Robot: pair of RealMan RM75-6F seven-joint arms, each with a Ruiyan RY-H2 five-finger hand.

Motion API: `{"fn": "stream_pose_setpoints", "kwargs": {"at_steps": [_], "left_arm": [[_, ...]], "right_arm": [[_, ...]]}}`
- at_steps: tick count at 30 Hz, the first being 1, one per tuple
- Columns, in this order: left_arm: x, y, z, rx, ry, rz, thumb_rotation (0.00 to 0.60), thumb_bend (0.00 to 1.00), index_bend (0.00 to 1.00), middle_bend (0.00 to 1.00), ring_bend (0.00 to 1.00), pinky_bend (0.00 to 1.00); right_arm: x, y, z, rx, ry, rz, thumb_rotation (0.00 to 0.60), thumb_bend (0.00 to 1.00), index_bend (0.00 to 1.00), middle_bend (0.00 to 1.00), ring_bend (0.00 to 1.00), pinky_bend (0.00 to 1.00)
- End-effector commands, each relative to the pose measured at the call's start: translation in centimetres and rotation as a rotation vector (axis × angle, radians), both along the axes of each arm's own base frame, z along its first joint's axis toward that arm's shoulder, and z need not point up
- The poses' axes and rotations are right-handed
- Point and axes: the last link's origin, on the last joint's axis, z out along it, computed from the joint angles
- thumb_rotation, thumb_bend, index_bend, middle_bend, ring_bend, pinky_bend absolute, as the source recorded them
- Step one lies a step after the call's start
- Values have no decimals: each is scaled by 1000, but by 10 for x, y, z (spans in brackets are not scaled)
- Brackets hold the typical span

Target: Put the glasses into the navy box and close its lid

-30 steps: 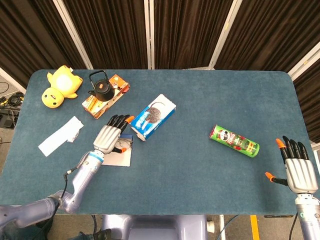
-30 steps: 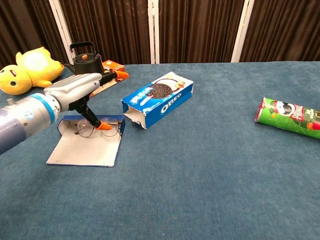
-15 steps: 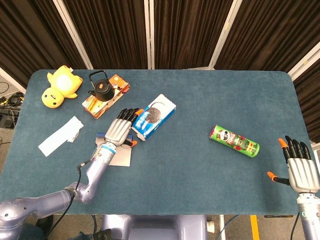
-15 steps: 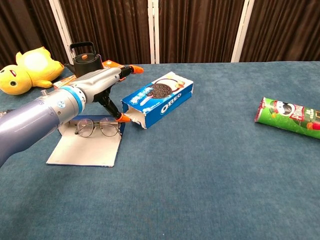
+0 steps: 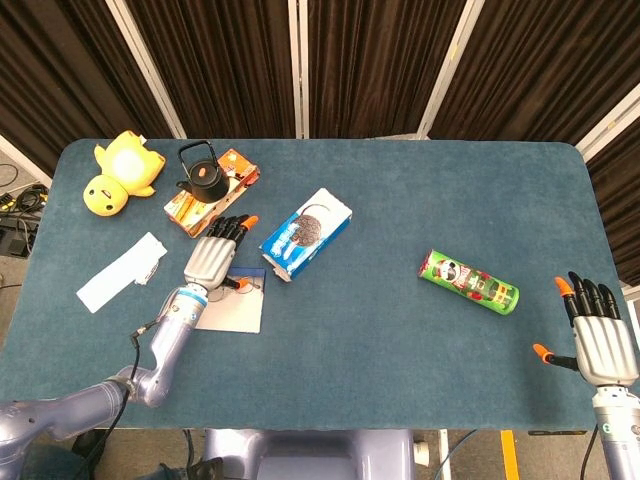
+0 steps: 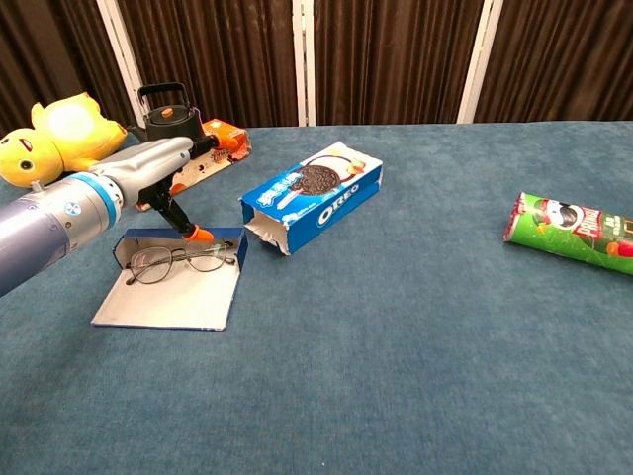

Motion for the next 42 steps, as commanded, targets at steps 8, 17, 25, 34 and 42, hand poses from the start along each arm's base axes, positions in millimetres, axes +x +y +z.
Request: {"fn": "stream_pose_setpoints", "kwargs": {"at_steps": [8, 17, 25, 34, 42], "left_arm": [[-20, -18, 7, -84, 77, 7, 600, 67, 0, 0, 0, 0], [-42, -23, 6, -91, 164, 24, 600, 66, 0, 0, 0, 0], [-49, -12, 7, -64, 171, 7, 600, 67, 0, 0, 0, 0], [-48, 4, 5, -45, 216, 2, 600, 74, 0, 0, 0, 0], [-45, -3, 21, -21, 128, -38, 600, 78, 0, 0, 0, 0]], "right_arm": [[0, 0, 0, 2, 0, -2, 600, 0, 0, 0, 0, 0], [0, 0, -1, 4, 2, -1, 600, 0, 0, 0, 0, 0], [-1, 0, -2, 6, 3, -6, 600, 0, 0, 0, 0, 0], [-2, -1, -2, 9, 4, -10, 600, 0, 0, 0, 0, 0], [-2, -1, -1, 5, 0, -12, 600, 0, 0, 0, 0, 0]]}}
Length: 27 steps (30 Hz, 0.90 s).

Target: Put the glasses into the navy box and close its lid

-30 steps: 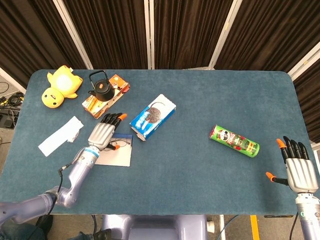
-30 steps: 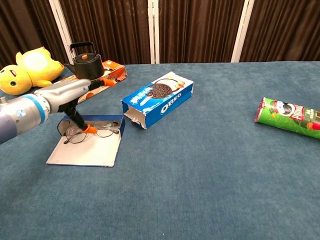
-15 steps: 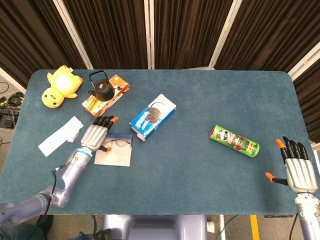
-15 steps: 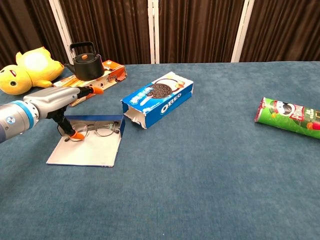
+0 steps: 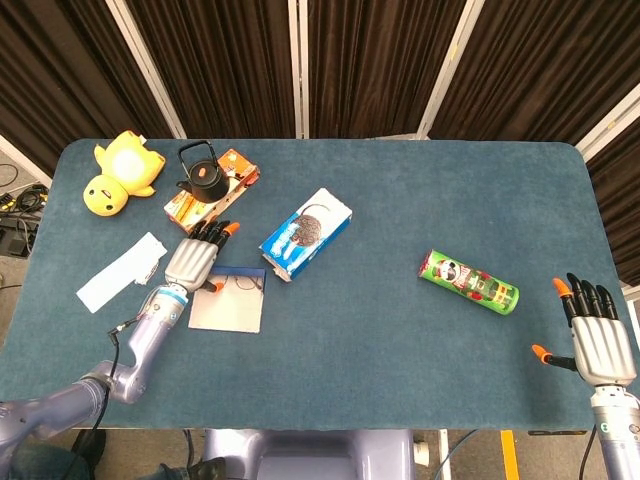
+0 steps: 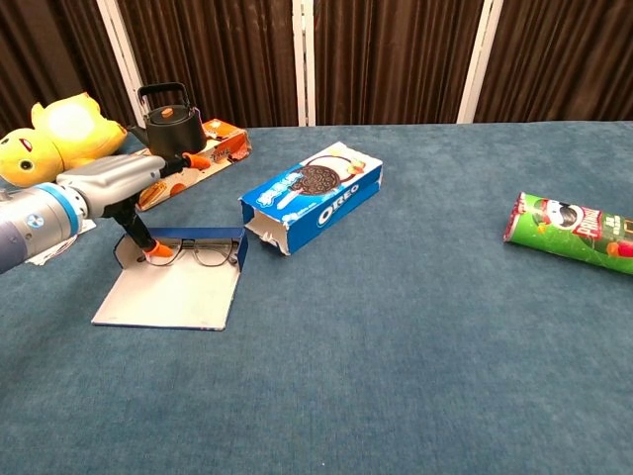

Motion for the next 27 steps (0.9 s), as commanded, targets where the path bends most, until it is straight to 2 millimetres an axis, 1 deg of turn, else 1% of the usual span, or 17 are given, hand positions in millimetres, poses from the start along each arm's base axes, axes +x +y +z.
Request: {"fn": "stream_pose_setpoints", "kwargs": {"at_steps": [1, 8, 12, 16, 19, 27], "left_arm": [[-2, -9, 10, -4, -31, -24, 600, 79, 0, 0, 0, 0], [-17, -41, 28, -50, -2, -40, 600, 84, 6, 0, 0, 0], [-28, -61, 31, -85, -6, -43, 600, 102, 124, 0, 0, 0], [-33, -77, 28, -117, 1, -62, 600, 112, 146, 0, 0, 0], [-33, -82, 24, -126, 8, -78, 600, 114, 151, 0, 0, 0], [-26, -86, 6, -162, -21, -98, 600, 114, 152, 0, 0, 0]], "right_arm": [[0, 0, 0, 1, -1, 1, 600, 0, 0, 0, 0, 0], [3, 1, 0, 2, -10, 10, 600, 0, 0, 0, 0, 0], [4, 2, 1, 2, -17, 15, 600, 0, 0, 0, 0, 0], [5, 2, 1, 6, -21, 17, 600, 0, 0, 0, 0, 0], [5, 2, 1, 7, -22, 18, 600, 0, 0, 0, 0, 0], [5, 2, 2, 4, -24, 19, 600, 0, 0, 0, 0, 0]]}}
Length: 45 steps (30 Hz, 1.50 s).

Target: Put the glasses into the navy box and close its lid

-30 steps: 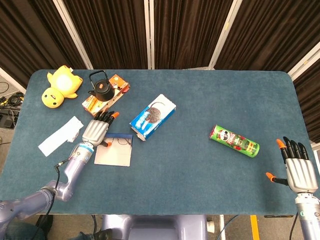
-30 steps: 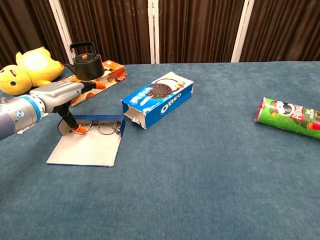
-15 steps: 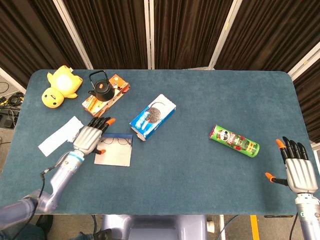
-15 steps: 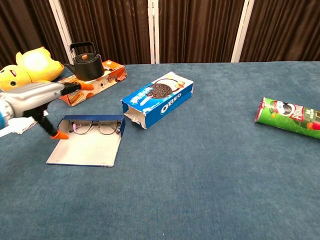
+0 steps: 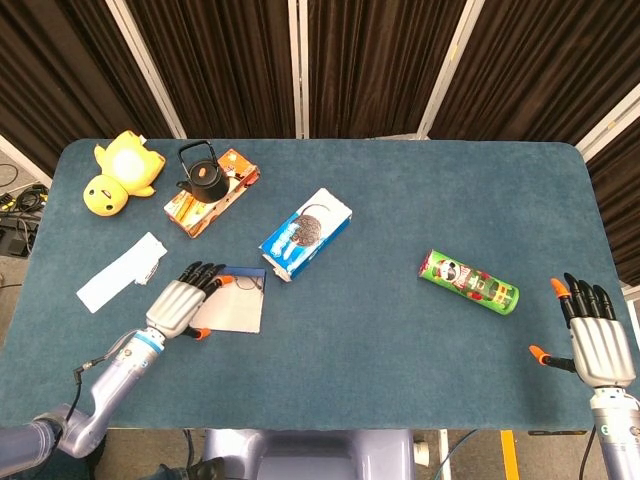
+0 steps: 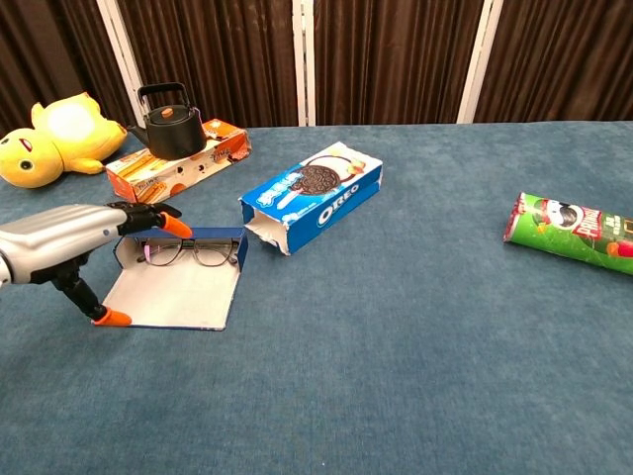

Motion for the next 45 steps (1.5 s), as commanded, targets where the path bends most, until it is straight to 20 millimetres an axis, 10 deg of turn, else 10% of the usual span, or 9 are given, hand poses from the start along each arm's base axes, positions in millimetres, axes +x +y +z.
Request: {"fn": "stream_pose_setpoints", "kwargs": {"at_steps": [1, 33, 45], "left_arm": [[1, -2, -6, -13, -3, -8, 600, 114, 152, 0, 0, 0], [-7, 6, -20, 6, 28, -8, 600, 115, 152, 0, 0, 0], [-10, 5, -22, -1, 31, -11, 600, 380, 152, 0, 0, 0]], "right_arm": [[0, 0, 0, -1, -1, -1, 600, 0, 0, 0, 0, 0], [-3, -1, 0, 1, 0, -10, 600, 0, 0, 0, 0, 0], [-4, -1, 0, 2, -2, -12, 600, 0, 0, 0, 0, 0]]}}
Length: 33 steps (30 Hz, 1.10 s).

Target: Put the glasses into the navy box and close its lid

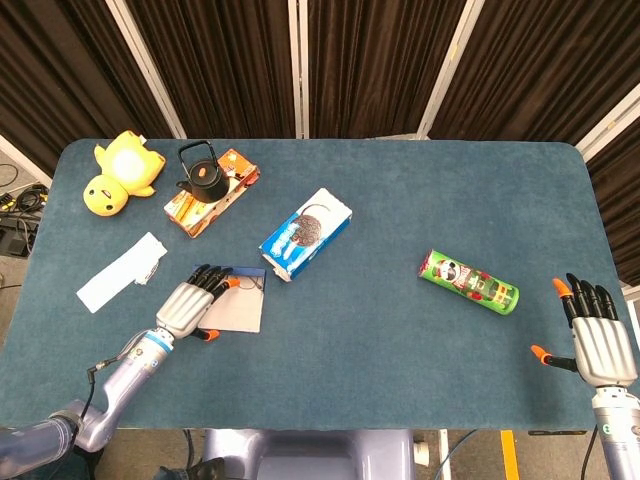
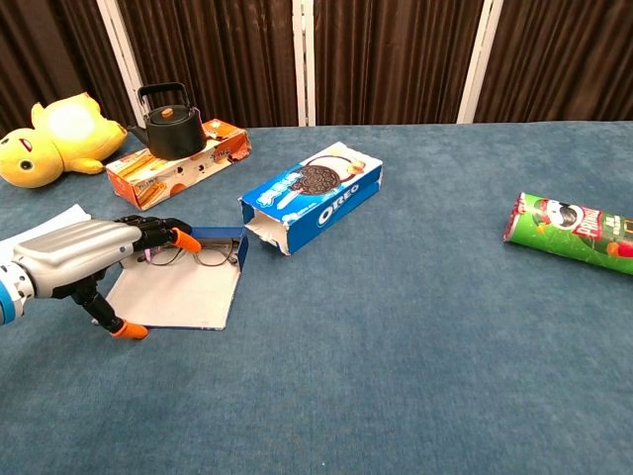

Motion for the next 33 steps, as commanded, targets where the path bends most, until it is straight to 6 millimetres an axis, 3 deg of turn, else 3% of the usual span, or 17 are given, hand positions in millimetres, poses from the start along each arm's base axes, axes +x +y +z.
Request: {"fn": "stream_pose_setpoints", "kwargs": {"at_steps": [1, 4, 33], "left_arm": [[0, -1, 0, -5, 0, -1, 600, 407, 152, 0, 0, 0], [0, -1, 0, -4, 0, -4, 600, 450, 152, 0, 0, 0], [8, 18, 9, 44, -34, 7, 600, 457, 175, 0, 0, 0]], "right_arm": [[0, 0, 0, 1, 0, 0, 600, 0, 0, 0, 0, 0], [0, 0, 0, 2, 0, -1, 600, 0, 0, 0, 0, 0], [-2, -1, -2, 11, 2, -10, 600, 0, 0, 0, 0, 0]]}}
